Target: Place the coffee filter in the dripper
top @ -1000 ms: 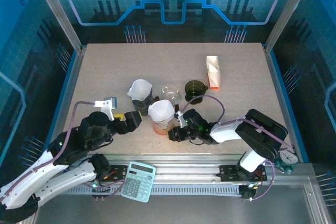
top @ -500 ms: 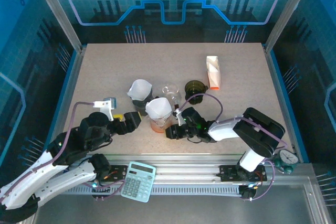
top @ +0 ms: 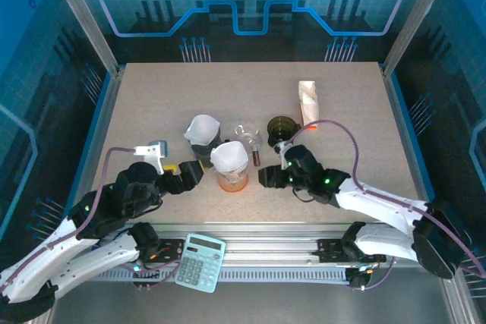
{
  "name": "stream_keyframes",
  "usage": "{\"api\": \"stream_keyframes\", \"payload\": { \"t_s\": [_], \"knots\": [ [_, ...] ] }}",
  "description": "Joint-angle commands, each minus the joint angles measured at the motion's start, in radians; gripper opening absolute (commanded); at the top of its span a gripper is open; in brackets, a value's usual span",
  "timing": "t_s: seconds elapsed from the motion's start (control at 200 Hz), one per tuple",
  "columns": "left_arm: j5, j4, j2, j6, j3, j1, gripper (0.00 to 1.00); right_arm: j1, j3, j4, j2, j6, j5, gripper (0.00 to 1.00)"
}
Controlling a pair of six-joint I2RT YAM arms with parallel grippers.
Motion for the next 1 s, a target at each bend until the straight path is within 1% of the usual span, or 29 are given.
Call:
{"api": "stream_keyframes", "payload": {
  "t_s": [0.0,0.15,0.24,0.355,0.465,0.65,0.755,0.996],
  "knots": [
    [-0.027,0.022,0.012,0.014,-0.001,0.006,0.99,-0.069,0.137,-0.123,0.04,-0.102,0.037,0.65],
    [-0.023,0.022,0.016,0.011,-0.002,0.005,0.99,-0.136,0.372,-0.158,0.254,-0.192,-0.041,0.64],
    [-0.016,0.018,0.017,0.009,-0.001,0.006,0.99,-0.166,0.496,-0.182,0.387,-0.223,-0.083,0.6],
    [-0.014,0.017,0.017,0.009,0.003,0.007,0.99,-0.174,0.643,-0.233,0.526,-0.268,-0.07,0.56],
    [-0.018,0.012,0.016,0.012,0.002,0.006,0.99,-0.179,0.749,-0.281,0.623,-0.286,-0.046,0.51],
    [-0.018,0.012,0.014,0.013,-0.01,0.007,0.99,-0.183,0.803,-0.32,0.706,-0.272,0.012,0.45],
    [-0.015,0.018,0.015,0.014,-0.019,0.008,0.99,-0.182,0.81,-0.306,0.737,-0.268,0.012,0.42],
    [-0.029,0.013,0.01,0.022,-0.016,0.007,0.99,-0.179,0.851,-0.323,0.794,-0.275,0.0,0.28]
  ]
}}
